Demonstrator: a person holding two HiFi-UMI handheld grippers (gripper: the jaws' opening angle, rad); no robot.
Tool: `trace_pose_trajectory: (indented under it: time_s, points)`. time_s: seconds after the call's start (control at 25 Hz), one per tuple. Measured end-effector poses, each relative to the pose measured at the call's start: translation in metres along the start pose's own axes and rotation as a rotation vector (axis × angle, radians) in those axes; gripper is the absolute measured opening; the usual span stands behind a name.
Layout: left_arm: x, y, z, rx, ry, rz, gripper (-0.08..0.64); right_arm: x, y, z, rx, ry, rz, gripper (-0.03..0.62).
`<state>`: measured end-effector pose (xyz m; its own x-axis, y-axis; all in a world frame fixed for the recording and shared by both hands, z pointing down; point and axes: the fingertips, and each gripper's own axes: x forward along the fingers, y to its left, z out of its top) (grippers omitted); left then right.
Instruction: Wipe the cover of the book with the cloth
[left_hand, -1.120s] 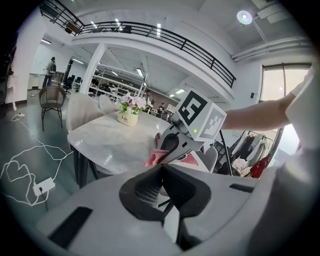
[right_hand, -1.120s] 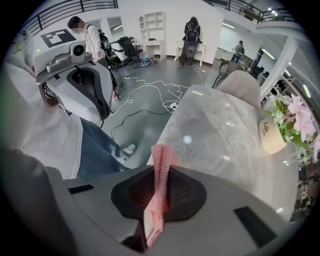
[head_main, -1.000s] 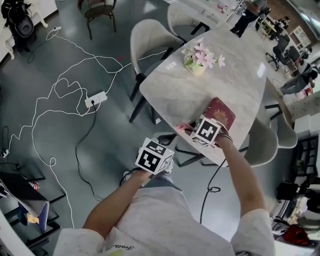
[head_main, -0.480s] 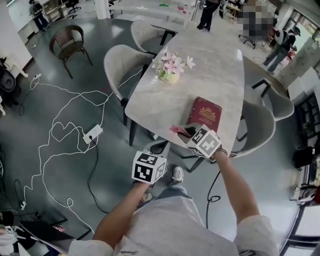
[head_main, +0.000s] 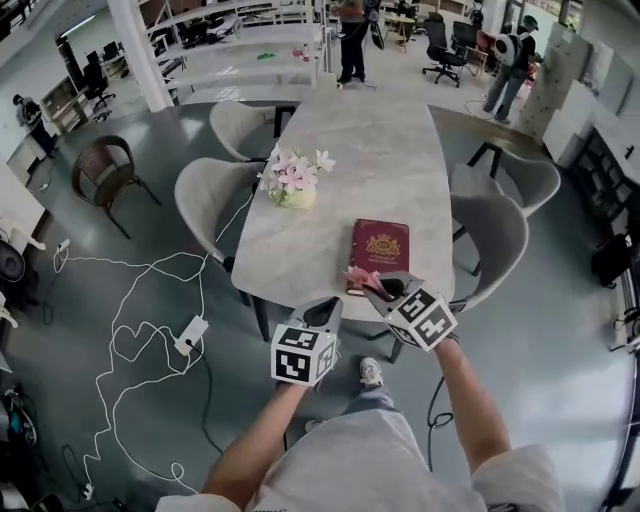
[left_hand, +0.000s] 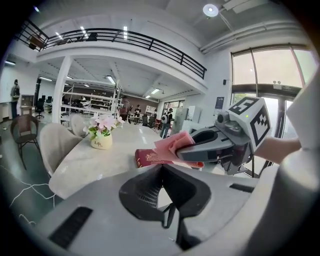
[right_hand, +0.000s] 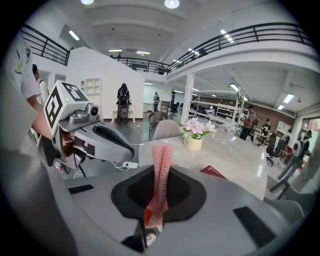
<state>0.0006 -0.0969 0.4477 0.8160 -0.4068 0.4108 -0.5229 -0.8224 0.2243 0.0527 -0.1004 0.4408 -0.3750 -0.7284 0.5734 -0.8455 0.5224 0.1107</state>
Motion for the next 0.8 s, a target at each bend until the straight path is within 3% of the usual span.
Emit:
trace_pose_trajectory:
  time_s: [0.28, 0.52, 0.8]
  points:
    - [0.011, -0.032, 0.031, 0.101, -0.019, -0.078, 0.008, -0.049, -0.028, -0.005, 0.164, -0.106, -0.173, 0.017]
    - [0.011, -0.051, 0.050, 0.142, -0.047, -0.108, 0.008, -0.078, -0.039, -0.013, 0.254, -0.167, -0.293, 0.017]
    - [0.010, -0.054, 0.057, 0.153, -0.056, -0.112, 0.008, -0.087, -0.038, -0.004, 0.266, -0.231, -0.359, 0.015]
